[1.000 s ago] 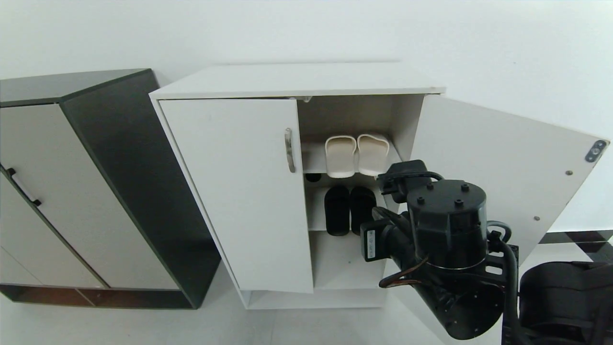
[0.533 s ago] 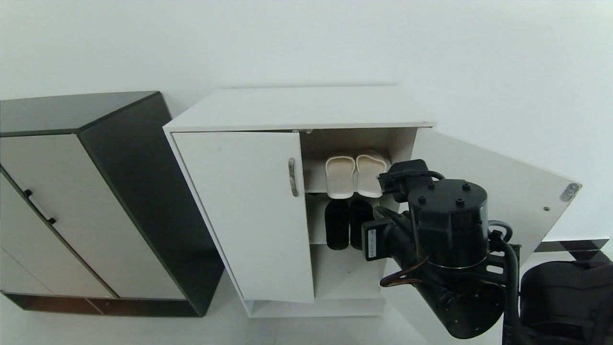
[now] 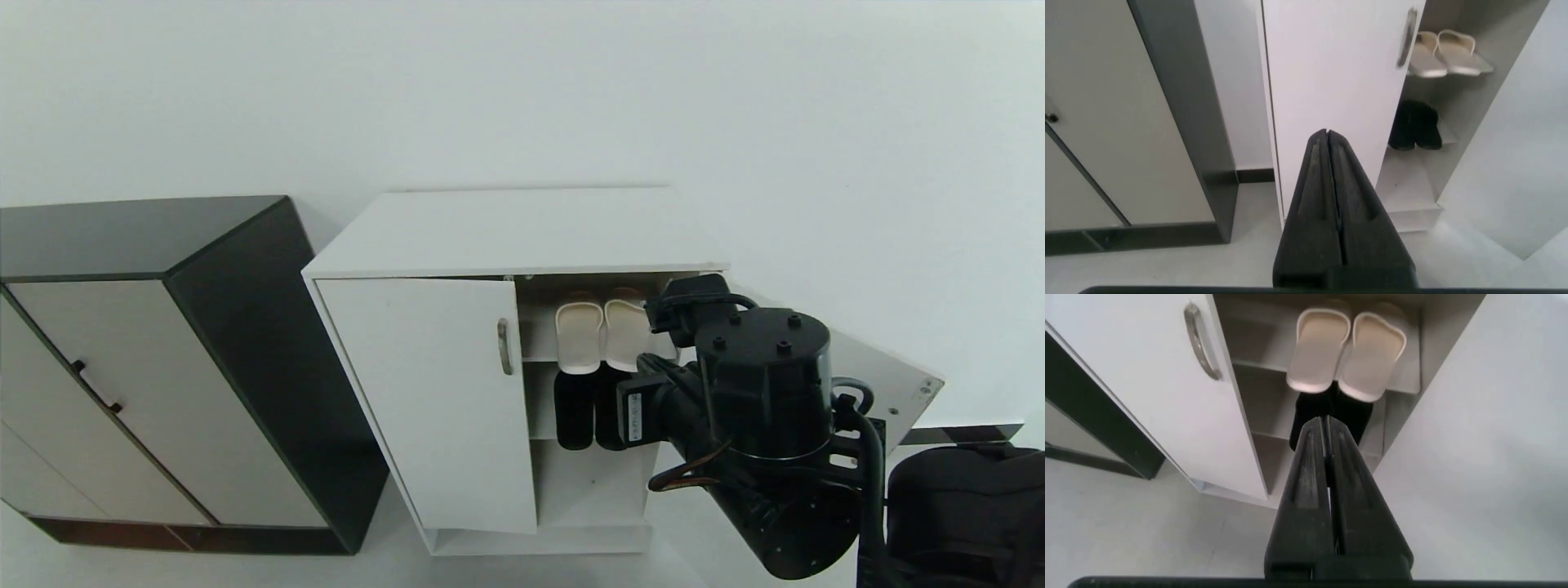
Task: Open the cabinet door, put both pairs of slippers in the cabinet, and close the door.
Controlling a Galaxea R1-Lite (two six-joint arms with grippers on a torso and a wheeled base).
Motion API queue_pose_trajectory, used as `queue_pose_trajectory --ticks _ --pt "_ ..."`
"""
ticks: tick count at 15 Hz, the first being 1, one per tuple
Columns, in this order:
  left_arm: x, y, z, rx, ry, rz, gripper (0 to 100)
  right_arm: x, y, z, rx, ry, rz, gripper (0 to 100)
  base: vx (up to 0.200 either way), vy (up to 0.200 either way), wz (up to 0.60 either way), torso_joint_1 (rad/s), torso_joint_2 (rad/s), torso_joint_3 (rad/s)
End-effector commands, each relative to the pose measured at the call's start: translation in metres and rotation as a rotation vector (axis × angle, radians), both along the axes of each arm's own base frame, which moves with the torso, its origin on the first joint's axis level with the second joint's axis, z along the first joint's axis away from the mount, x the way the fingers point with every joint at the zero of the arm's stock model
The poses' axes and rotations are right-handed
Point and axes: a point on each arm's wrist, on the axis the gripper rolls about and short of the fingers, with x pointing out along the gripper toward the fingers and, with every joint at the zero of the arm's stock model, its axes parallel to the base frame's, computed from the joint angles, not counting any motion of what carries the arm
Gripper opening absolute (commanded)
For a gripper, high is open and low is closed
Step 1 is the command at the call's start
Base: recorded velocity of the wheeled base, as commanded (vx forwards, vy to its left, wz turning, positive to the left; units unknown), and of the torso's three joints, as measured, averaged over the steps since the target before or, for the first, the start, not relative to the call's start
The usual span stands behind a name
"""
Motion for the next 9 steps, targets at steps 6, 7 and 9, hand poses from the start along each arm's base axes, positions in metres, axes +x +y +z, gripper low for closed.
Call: queue_pose_trajectory --ticks 6,7,9 --pt "0.0000 0.0000 0.0000 0.000 0.000 0.000 0 -0.0006 -0.0007 0.0005 0.001 -0.001 0.000 0 0.000 0.000 0.00 0.233 -0.55 -0.318" --pt "0.0000 0.0000 0.0000 0.000 0.000 0.000 0 -0.0004 -0.0004 0.0003 0.004 -0.001 0.000 0 0.000 0.000 0.00 0.242 -0.57 -0.320" --pt "0.0000 0.0000 0.0000 0.000 0.000 0.000 0 -0.0002 -0.0009 0.0009 0.005 -0.004 -0.001 0 0.000 0.000 0.00 0.269 -0.59 -0.327"
